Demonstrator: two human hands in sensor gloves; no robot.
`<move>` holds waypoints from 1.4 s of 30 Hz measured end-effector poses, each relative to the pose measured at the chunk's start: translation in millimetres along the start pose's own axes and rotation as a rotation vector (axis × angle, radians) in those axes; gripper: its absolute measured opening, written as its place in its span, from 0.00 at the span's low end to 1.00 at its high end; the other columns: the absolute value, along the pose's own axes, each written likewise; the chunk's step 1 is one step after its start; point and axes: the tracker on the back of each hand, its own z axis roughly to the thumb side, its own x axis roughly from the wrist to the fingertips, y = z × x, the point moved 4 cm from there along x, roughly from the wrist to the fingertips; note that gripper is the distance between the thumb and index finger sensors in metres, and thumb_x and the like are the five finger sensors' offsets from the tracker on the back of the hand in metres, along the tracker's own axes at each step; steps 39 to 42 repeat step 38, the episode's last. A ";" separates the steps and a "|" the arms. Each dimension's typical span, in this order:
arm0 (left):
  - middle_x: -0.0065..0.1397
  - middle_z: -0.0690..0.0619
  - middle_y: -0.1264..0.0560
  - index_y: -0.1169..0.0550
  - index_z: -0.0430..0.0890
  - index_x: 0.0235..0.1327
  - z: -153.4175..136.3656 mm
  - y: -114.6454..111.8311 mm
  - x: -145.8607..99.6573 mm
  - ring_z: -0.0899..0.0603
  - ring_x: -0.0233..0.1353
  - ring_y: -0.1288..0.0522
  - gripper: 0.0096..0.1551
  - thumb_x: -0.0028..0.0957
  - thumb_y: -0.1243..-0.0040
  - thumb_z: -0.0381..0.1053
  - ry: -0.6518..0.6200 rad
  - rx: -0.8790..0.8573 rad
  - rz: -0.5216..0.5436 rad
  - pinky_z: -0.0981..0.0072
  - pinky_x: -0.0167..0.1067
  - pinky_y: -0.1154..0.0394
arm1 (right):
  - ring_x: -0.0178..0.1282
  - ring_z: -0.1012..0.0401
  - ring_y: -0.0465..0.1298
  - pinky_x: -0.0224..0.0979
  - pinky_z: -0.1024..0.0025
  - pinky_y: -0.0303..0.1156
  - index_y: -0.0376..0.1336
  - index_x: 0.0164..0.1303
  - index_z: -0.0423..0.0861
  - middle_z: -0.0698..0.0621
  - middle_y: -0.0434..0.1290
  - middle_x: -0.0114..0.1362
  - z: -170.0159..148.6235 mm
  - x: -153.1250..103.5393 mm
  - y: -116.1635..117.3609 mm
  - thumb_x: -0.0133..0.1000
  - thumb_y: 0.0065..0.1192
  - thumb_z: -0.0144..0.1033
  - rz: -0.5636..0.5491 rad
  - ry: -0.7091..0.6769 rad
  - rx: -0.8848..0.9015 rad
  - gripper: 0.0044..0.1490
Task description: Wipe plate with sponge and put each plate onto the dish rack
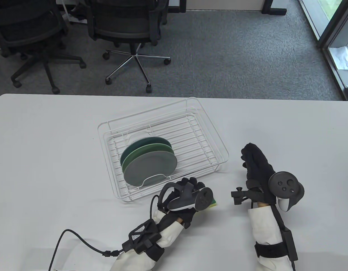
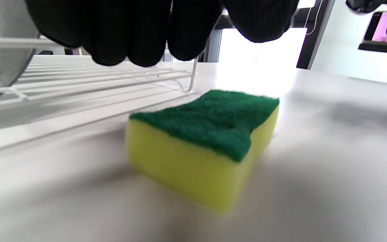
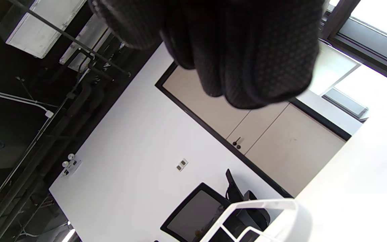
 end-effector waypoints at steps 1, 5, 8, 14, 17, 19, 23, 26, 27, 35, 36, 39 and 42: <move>0.81 0.25 0.32 0.24 0.37 0.76 0.0 5.8 -2.2 0.19 0.75 0.32 0.38 0.57 0.44 0.57 -0.010 -0.009 0.010 0.28 0.68 0.33 | 0.58 0.42 0.78 0.57 0.57 0.80 0.63 0.73 0.32 0.31 0.74 0.66 3.5 0.0 -0.8 0.67 0.53 0.37 -0.003 -0.013 -0.019 0.30; 0.74 0.36 0.25 0.24 0.39 0.75 -4.6 38.6 -15.3 0.31 0.69 0.23 0.37 0.57 0.44 0.58 -0.042 -0.042 0.089 0.39 0.62 0.24 | 0.61 0.40 0.77 0.58 0.56 0.79 0.60 0.75 0.32 0.30 0.72 0.68 20.5 -1.0 -1.0 0.67 0.52 0.38 0.001 -0.090 -0.118 0.32; 0.73 0.36 0.23 0.27 0.39 0.78 -19.9 71.3 -37.2 0.30 0.67 0.21 0.38 0.58 0.46 0.59 -0.034 -0.047 0.237 0.40 0.62 0.23 | 0.66 0.38 0.73 0.63 0.51 0.76 0.58 0.78 0.31 0.29 0.69 0.72 38.0 -3.6 0.3 0.68 0.51 0.40 0.011 -0.172 -0.235 0.34; 0.78 0.32 0.28 0.39 0.36 0.86 -73.7 110.7 -90.8 0.28 0.69 0.23 0.47 0.60 0.49 0.61 0.091 -0.001 0.489 0.38 0.63 0.24 | 0.78 0.33 0.58 0.75 0.40 0.61 0.50 0.84 0.33 0.28 0.58 0.81 65.6 -13.3 -0.2 0.69 0.47 0.44 -0.009 -0.292 -0.398 0.39; 0.80 0.29 0.32 0.42 0.33 0.87 -105.0 114.0 -118.2 0.26 0.72 0.26 0.50 0.60 0.50 0.61 0.188 0.058 0.629 0.35 0.66 0.27 | 0.80 0.34 0.55 0.78 0.40 0.57 0.49 0.85 0.34 0.29 0.57 0.83 71.1 -19.5 1.3 0.69 0.47 0.44 -0.050 -0.352 -0.480 0.39; 0.83 0.27 0.37 0.46 0.32 0.88 -124.9 109.8 -129.3 0.22 0.75 0.32 0.52 0.61 0.52 0.62 0.250 0.097 0.653 0.31 0.69 0.32 | 0.81 0.34 0.52 0.79 0.39 0.53 0.48 0.86 0.35 0.30 0.54 0.84 71.2 -20.7 4.5 0.69 0.47 0.45 -0.049 -0.372 -0.545 0.40; 0.86 0.26 0.45 0.52 0.31 0.89 -161.9 92.3 -142.6 0.17 0.80 0.43 0.56 0.60 0.55 0.65 0.358 0.139 0.605 0.19 0.70 0.44 | 0.83 0.35 0.42 0.79 0.38 0.43 0.43 0.88 0.37 0.32 0.50 0.87 67.5 -21.1 12.5 0.69 0.46 0.46 -0.026 -0.378 -0.622 0.43; 0.87 0.24 0.54 0.58 0.32 0.88 -187.0 73.5 -151.4 0.15 0.81 0.54 0.58 0.60 0.59 0.67 0.415 0.133 0.551 0.16 0.70 0.54 | 0.82 0.36 0.34 0.77 0.37 0.35 0.39 0.88 0.38 0.33 0.44 0.89 65.0 -22.3 17.5 0.69 0.45 0.47 0.006 -0.363 -0.664 0.44; 0.87 0.24 0.57 0.61 0.33 0.88 -191.4 70.0 -152.7 0.15 0.81 0.58 0.59 0.60 0.60 0.68 0.425 0.131 0.533 0.16 0.69 0.57 | 0.82 0.37 0.32 0.77 0.37 0.33 0.38 0.89 0.39 0.33 0.42 0.89 64.8 -22.5 18.4 0.69 0.44 0.48 0.011 -0.366 -0.675 0.45; 0.87 0.24 0.62 0.66 0.35 0.86 -211.3 47.5 -156.1 0.16 0.81 0.65 0.59 0.59 0.64 0.70 0.455 0.138 0.412 0.15 0.68 0.63 | 0.80 0.37 0.26 0.75 0.36 0.28 0.33 0.89 0.41 0.35 0.35 0.90 52.9 -24.3 37.0 0.69 0.39 0.53 0.113 -0.360 -0.804 0.47; 0.87 0.24 0.62 0.66 0.35 0.86 -210.7 47.0 -155.2 0.16 0.81 0.65 0.59 0.59 0.64 0.70 0.453 0.146 0.410 0.15 0.68 0.63 | 0.80 0.36 0.26 0.75 0.36 0.28 0.34 0.89 0.41 0.35 0.35 0.90 51.4 -24.1 37.9 0.69 0.39 0.53 0.116 -0.354 -0.800 0.47; 0.87 0.24 0.62 0.66 0.35 0.86 -209.3 46.0 -153.7 0.16 0.81 0.65 0.59 0.59 0.64 0.70 0.447 0.151 0.406 0.15 0.68 0.63 | 0.80 0.37 0.27 0.75 0.36 0.28 0.34 0.89 0.40 0.35 0.36 0.90 49.7 -23.9 38.2 0.69 0.39 0.53 0.121 -0.345 -0.793 0.47; 0.87 0.24 0.62 0.66 0.35 0.86 -209.3 46.0 -153.7 0.16 0.81 0.65 0.59 0.59 0.64 0.70 0.447 0.151 0.406 0.15 0.68 0.63 | 0.80 0.37 0.27 0.75 0.36 0.28 0.34 0.89 0.40 0.35 0.36 0.90 49.7 -23.9 38.2 0.69 0.39 0.53 0.121 -0.345 -0.793 0.47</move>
